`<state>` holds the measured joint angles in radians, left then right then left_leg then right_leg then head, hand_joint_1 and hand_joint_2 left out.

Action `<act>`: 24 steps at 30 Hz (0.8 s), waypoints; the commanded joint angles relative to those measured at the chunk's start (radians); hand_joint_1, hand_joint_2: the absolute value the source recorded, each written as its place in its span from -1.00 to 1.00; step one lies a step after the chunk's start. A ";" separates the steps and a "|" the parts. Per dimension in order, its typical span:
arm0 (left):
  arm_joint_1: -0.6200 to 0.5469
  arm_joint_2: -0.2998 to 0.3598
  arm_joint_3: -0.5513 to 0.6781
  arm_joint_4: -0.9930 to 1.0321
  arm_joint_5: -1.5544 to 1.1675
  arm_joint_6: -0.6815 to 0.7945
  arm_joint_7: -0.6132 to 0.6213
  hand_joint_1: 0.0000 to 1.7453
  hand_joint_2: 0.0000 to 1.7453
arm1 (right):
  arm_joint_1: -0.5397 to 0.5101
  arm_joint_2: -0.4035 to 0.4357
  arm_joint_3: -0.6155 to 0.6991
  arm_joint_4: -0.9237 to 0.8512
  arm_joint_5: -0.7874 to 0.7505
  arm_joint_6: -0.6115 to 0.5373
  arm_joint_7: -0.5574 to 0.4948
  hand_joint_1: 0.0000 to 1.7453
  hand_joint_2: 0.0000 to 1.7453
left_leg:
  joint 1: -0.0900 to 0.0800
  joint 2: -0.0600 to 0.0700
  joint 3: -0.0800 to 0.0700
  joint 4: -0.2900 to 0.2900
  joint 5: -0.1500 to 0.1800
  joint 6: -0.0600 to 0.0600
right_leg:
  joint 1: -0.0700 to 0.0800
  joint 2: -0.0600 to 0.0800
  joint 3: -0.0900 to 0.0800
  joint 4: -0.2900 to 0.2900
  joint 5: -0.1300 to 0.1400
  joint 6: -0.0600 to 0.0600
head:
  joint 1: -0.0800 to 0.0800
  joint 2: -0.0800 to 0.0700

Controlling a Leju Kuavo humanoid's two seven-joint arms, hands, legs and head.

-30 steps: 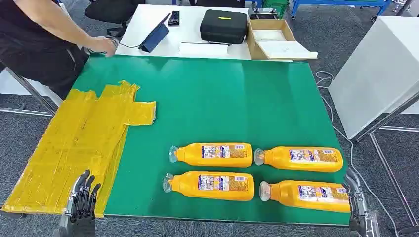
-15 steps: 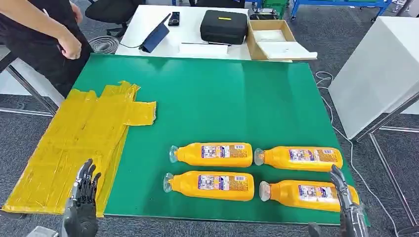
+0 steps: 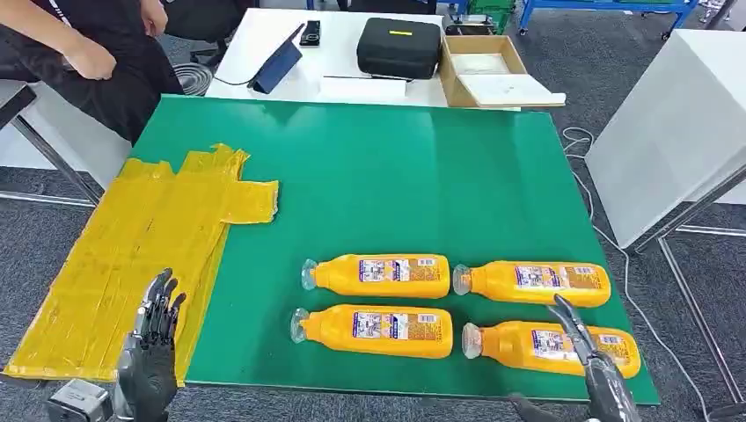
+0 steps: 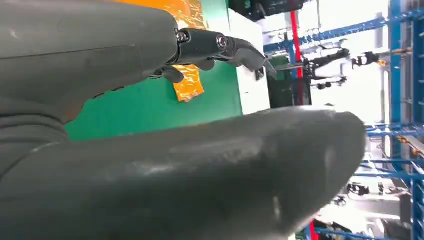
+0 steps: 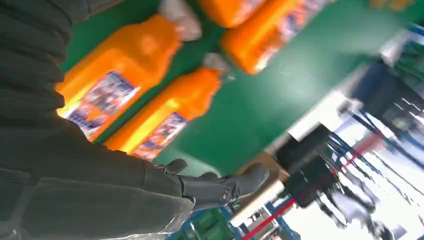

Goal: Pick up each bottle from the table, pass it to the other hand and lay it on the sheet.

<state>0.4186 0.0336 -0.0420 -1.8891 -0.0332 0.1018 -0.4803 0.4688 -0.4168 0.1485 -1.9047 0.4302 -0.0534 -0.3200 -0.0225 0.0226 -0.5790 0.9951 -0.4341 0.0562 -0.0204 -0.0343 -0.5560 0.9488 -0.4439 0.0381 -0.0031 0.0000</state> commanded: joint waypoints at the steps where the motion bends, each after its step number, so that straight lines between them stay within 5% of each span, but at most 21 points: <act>1: -0.049 -0.012 0.053 0.076 0.003 -0.032 0.000 -1.00 -1.00 | 0.162 -0.302 -0.198 0.009 0.032 0.076 0.056 -1.00 1.00 | -0.001 -0.004 0.001 0.000 0.000 -0.003 | -0.001 0.000 0.001 0.001 -0.001 -0.001 | 0.000 0.000; 6: -0.016 -0.017 0.088 0.058 0.020 -0.028 -0.019 -1.00 -1.00 | 0.246 -0.398 -0.347 0.039 0.042 0.162 0.085 -1.00 1.00 | -0.003 -0.002 0.001 0.001 -0.001 -0.003 | -0.001 0.002 0.004 0.001 -0.001 0.000 | 0.000 0.000; 13: 0.023 -0.091 0.157 -0.007 -0.014 -0.099 -0.008 -1.00 -1.00 | 0.100 -0.312 -0.336 0.088 0.228 0.220 0.120 -1.00 1.00 | -0.001 0.003 0.002 0.000 -0.001 -0.004 | 0.002 0.007 0.012 -0.002 0.002 0.000 | 0.001 0.000; 18: 0.027 -0.099 0.166 -0.013 -0.019 -0.111 -0.010 -1.00 -1.00 | 0.090 -0.288 -0.338 0.082 0.260 0.220 0.125 -1.00 1.00 | -0.001 0.002 0.001 0.000 -0.001 -0.001 | 0.000 0.004 0.001 -0.002 0.002 0.000 | 0.000 0.000; 24: 0.054 -0.109 0.184 -0.052 -0.026 -0.126 -0.016 -1.00 -1.00 | 0.012 -0.222 -0.320 0.114 0.330 0.239 0.122 -1.00 1.00 | 0.001 0.003 0.003 -0.002 -0.001 -0.004 | 0.002 0.007 0.011 -0.004 0.002 -0.001 | 0.000 0.000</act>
<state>0.4467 -0.0385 0.0969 -1.9184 -0.0549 -0.0122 -0.4944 0.5763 -0.7573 -0.1812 -1.8593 0.7258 0.1610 -0.1995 -0.0242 0.0259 -0.5788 0.9954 -0.4344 0.0578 -0.0208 -0.0309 -0.5471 0.9490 -0.4423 0.0403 -0.0031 0.0000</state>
